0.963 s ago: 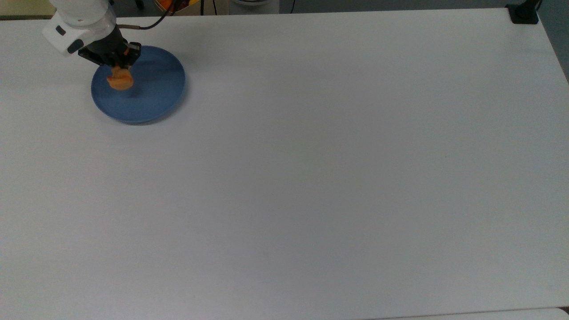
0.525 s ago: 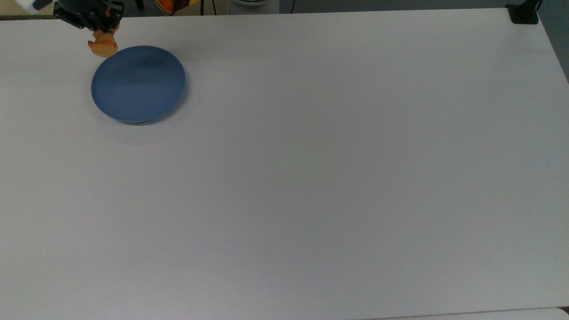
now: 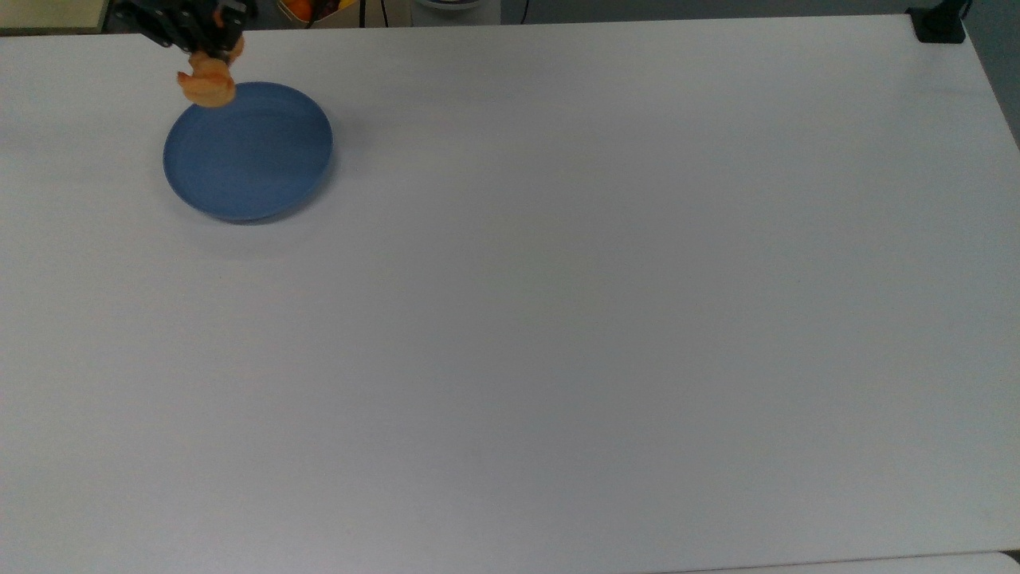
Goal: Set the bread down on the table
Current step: 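Lift the bread roll off the plate and carry it away from the plate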
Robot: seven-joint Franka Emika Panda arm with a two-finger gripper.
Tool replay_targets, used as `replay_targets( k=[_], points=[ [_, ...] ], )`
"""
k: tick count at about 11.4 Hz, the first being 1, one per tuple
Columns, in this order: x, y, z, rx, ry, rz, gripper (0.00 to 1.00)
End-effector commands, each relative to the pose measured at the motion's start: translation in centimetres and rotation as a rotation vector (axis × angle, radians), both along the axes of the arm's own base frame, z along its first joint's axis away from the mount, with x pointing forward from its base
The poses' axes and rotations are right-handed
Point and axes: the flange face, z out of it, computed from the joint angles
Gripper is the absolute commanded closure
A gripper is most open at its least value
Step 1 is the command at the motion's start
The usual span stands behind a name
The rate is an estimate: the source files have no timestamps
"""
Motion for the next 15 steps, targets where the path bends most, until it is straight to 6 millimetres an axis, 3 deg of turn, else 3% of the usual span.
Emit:
replay_targets(
  k=[1,2,4,6,9,11,15],
  points=[
    [4.3,7.6,-0.7,-0.02,-0.074,-0.042,0.87],
    [5.8,10.2,-1.5,-0.031,-0.115,-0.057,0.87],
    [8.5,13.2,-2.5,-0.043,-0.197,-0.102,0.87],
    [11.0,14.7,-3.7,-0.025,-0.274,-0.123,0.86],
    [13.9,17.2,-7.0,-0.015,-0.374,-0.089,0.83],
    [15.7,19.3,-10.2,-0.004,-0.446,-0.055,0.83],
    [17.8,21.5,-15.9,0.008,-0.558,-0.02,0.83]
  ],
)
